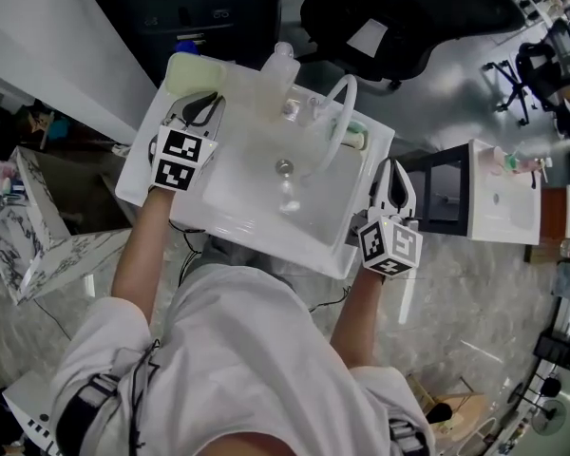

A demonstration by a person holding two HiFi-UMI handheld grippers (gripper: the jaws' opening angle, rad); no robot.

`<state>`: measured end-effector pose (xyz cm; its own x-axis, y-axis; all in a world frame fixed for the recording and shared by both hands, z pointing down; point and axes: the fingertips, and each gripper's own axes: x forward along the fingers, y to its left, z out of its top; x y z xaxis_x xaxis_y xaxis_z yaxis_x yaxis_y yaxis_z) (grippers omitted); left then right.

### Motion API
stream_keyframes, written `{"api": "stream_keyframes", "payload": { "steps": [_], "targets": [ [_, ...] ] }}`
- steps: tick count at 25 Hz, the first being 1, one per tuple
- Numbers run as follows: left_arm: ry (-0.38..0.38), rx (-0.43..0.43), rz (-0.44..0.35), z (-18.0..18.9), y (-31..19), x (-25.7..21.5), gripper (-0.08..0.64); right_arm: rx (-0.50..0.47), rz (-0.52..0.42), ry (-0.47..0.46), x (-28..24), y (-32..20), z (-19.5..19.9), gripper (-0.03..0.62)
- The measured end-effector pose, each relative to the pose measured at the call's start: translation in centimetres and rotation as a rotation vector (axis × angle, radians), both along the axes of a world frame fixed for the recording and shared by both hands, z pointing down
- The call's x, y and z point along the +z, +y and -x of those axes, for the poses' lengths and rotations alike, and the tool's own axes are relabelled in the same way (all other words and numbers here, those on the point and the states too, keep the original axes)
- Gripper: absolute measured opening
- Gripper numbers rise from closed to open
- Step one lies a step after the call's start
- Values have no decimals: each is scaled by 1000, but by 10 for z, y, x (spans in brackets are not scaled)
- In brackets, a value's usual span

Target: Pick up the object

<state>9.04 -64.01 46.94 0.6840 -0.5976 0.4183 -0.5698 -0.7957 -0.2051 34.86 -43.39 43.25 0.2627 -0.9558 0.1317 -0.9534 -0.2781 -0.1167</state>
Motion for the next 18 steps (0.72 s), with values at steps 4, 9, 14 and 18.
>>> {"api": "stream_keyframes", "payload": {
  "steps": [4,9,14,18],
  "targets": [
    [44,-5,-30,8,15,-21,48,-1,-14,6,-8,6,4,6],
    [83,-6,-54,16,30,-43,48,-13,-33,16,-20,6,8,6],
    [127,-15,-65,28,39,-59,48,-21,-48,28,-30,6,17,5],
    [154,-24,-94,37,45,-73,48,-25,-58,38,-36,9,20,5]
  ]
}}
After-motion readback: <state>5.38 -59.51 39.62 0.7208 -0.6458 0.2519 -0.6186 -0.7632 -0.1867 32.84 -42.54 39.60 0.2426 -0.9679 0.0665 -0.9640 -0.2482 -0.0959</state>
